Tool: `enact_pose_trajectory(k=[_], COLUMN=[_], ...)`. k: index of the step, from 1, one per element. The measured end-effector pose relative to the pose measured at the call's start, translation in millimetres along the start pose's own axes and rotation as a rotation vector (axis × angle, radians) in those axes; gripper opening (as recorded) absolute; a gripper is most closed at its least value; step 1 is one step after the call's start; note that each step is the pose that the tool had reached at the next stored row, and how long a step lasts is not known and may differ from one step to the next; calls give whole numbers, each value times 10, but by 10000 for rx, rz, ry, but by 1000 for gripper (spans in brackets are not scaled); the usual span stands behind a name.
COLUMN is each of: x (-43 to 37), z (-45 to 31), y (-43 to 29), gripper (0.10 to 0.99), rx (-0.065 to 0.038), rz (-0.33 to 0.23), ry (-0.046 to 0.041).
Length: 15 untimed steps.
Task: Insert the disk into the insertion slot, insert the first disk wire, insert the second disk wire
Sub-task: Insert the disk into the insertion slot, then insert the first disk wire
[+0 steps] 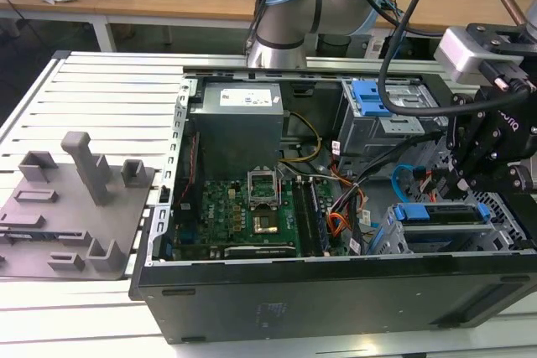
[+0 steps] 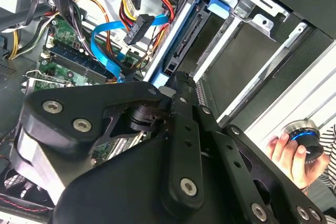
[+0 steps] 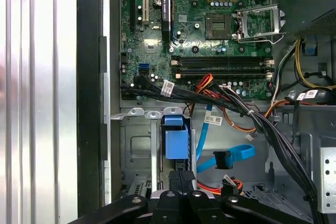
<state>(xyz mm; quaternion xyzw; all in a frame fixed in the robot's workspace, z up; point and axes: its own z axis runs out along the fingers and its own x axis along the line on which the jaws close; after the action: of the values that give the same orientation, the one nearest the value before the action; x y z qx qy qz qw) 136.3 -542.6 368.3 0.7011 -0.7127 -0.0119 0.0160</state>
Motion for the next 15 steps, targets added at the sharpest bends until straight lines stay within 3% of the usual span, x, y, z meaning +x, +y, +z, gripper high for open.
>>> enact_pose_trajectory(k=[12, 13, 14, 15], x=[0, 0, 0, 0], z=[0, 0, 0, 0], y=[-2, -2, -2, -2], gripper=[114, 169, 169, 294], rx=[0, 1, 0, 0], rz=[0, 0, 0, 0], ry=[-1, 0, 0, 0])
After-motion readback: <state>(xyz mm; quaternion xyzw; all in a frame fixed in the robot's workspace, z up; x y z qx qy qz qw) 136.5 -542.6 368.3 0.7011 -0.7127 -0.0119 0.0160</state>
